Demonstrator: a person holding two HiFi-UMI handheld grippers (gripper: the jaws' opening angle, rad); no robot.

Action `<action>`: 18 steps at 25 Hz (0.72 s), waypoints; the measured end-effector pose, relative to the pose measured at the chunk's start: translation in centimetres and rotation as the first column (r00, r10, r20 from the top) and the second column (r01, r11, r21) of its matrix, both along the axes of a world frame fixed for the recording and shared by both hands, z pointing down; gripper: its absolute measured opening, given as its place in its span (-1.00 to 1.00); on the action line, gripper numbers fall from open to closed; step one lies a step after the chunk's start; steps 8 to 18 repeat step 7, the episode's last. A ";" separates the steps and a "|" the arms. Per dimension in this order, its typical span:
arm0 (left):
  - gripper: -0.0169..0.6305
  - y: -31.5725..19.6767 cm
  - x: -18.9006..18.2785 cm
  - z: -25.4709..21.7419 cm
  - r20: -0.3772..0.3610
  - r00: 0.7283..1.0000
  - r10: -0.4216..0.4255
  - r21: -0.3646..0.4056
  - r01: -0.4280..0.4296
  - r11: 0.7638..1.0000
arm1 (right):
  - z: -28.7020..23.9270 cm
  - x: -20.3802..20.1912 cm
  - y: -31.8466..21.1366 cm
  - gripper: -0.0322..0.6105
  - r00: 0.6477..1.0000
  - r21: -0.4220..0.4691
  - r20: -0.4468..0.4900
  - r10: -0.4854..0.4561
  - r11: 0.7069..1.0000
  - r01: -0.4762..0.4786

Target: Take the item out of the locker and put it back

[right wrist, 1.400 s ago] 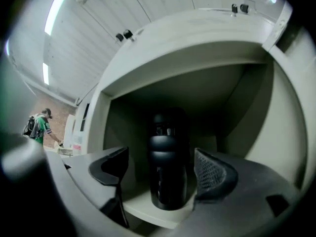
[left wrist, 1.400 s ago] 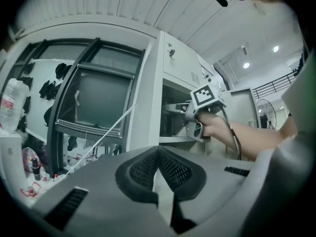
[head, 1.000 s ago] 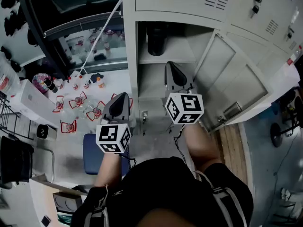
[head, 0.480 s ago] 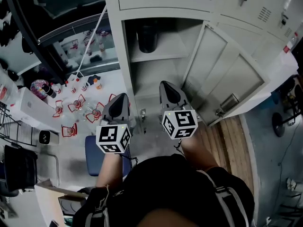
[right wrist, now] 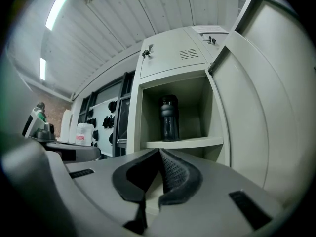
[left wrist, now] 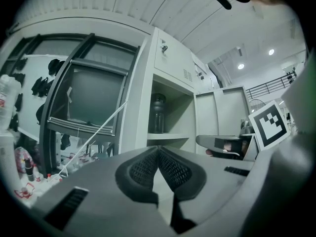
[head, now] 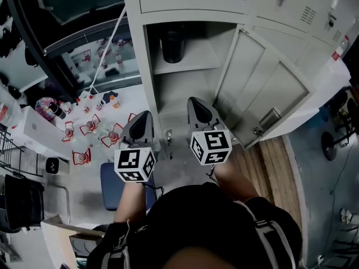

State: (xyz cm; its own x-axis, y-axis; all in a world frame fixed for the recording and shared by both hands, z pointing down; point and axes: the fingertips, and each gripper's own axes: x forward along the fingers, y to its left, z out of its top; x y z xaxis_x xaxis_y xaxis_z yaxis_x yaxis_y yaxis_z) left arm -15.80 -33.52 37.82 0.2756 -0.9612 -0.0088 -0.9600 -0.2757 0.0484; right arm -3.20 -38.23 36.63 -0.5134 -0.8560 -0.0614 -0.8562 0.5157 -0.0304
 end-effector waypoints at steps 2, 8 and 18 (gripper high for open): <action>-0.91 0.1 0.1 -0.1 -0.001 1.000 0.003 0.004 -0.003 1.000 | -0.2 -0.3 0.3 -0.86 1.000 0.005 0.000 -0.011 1.000 0.011; -0.91 0.4 0.0 -0.2 -0.005 1.000 0.003 0.006 -0.003 1.000 | -0.4 -0.8 0.7 -0.86 1.000 0.003 0.000 -0.028 1.000 0.028; -0.91 0.4 0.0 -0.2 -0.005 1.000 0.003 0.006 -0.003 1.000 | -0.4 -0.8 0.7 -0.86 1.000 0.003 0.000 -0.028 1.000 0.028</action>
